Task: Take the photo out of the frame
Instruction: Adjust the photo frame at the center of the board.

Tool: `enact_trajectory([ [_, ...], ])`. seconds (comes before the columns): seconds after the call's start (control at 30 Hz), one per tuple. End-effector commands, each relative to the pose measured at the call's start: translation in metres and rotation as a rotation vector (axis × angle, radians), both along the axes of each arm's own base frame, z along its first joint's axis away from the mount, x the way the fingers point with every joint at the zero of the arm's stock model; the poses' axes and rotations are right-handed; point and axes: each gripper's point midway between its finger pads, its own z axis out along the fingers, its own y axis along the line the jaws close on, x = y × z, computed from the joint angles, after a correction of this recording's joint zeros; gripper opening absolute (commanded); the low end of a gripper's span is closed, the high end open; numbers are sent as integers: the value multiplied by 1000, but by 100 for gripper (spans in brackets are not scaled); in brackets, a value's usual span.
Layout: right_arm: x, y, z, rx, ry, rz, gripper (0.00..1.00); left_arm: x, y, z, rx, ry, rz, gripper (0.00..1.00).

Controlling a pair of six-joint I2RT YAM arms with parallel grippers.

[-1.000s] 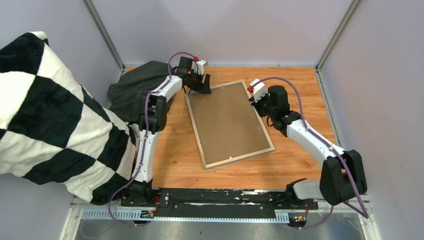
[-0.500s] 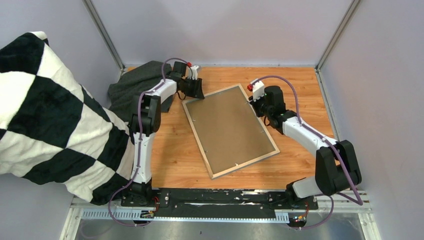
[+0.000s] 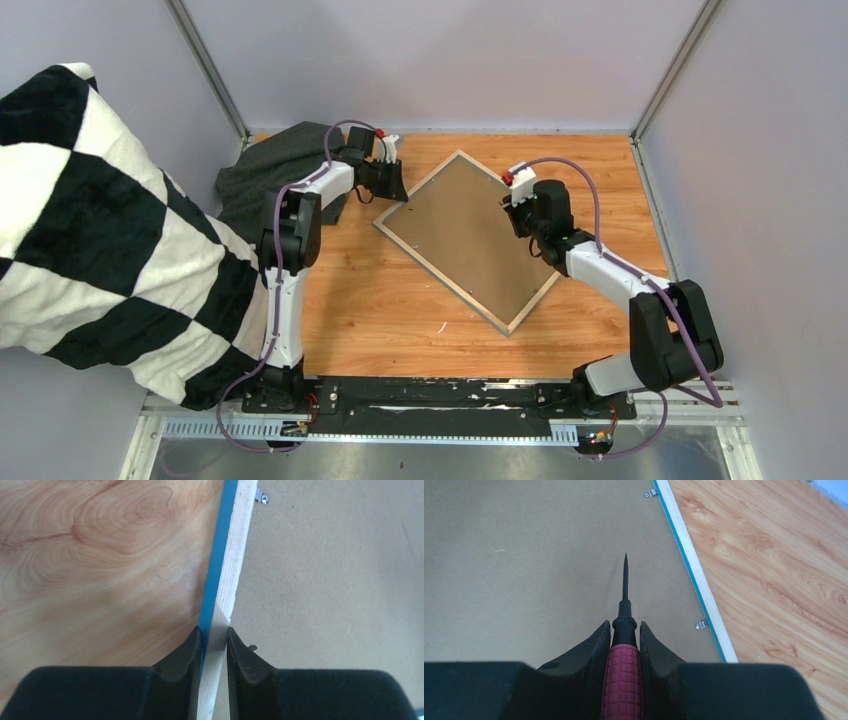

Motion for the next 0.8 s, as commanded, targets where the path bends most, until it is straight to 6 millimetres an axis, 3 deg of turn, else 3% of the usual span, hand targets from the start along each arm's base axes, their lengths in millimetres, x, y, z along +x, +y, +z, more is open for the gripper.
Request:
enact_trajectory([
  [0.0,14,-8,7,-10,-46,-20,0,-37,27,-53,109,203,61,22],
  [0.23,21,-6,17,35,-36,103,0,-43,23,-51,84,197,35,25],
  [0.4,24,2,23,116,69,180,0,-42,22,-50,78,193,31,25],
  [0.53,31,8,14,98,83,235,0,-42,22,-53,81,208,28,24],
  [0.77,64,-11,-1,-3,85,181,0,-43,21,-52,74,205,22,21],
])
